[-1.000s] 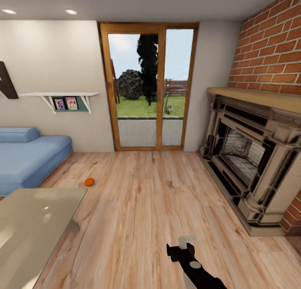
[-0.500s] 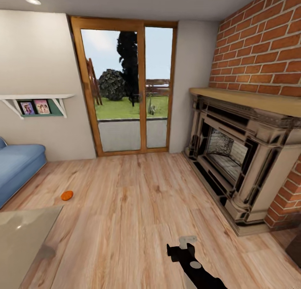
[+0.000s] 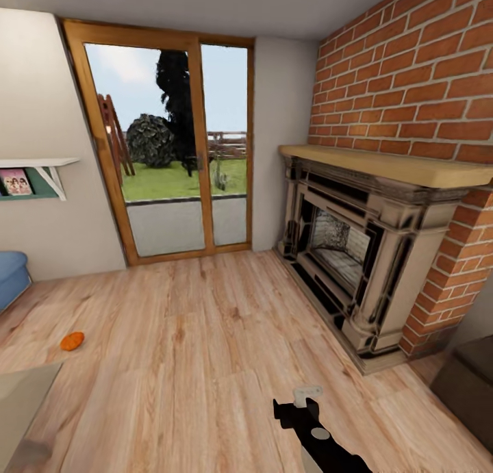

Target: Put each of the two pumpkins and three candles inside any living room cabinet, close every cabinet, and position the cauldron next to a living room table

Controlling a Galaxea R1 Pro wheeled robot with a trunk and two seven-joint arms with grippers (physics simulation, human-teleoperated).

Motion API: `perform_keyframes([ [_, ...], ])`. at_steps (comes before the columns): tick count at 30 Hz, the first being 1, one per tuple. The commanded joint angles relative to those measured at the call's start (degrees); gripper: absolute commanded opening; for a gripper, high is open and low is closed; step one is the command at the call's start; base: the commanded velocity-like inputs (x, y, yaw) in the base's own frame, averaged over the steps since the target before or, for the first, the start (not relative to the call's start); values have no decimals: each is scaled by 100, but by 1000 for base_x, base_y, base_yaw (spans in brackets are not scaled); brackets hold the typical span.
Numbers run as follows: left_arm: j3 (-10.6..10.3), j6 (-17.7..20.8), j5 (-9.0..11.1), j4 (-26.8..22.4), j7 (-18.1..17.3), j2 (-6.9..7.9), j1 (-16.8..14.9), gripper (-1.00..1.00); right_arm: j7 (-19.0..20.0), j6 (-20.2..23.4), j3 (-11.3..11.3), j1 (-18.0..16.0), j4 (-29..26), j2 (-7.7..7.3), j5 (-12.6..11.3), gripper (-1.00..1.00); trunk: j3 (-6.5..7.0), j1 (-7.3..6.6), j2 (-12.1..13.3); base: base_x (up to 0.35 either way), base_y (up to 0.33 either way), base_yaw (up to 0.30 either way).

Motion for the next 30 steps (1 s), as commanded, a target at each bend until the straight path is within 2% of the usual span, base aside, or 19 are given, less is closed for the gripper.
perform_keyframes([
  [1, -45, -14, 32, 6, 19, -38, 41, 100, -34, -23, 50, -7, 6, 2, -57, 100, -7, 1, -7, 2, 0, -179],
  [4, -30, -14, 37, 21, 17, -78, 95, 100, -34, -23, 61, -7, 7, 10, -57, 100, -4, 1, -7, 1, 0, -98],
  [8, -19, -13, 44, 50, 21, -54, 120, 100, -39, -22, 61, -7, 7, 14, -58, 100, -3, 1, -7, 0, 0, -117],
  [19, -31, -13, 47, 61, 23, -93, 134, 100, -33, -22, 71, -7, 20, 19, -55, 100, -2, 1, -7, 0, 0, -238],
  [30, -34, -13, 50, 60, 23, -80, 134, 100, -32, -22, 75, -7, 24, 16, -56, 100, -2, 1, -7, 0, 0, -41],
])
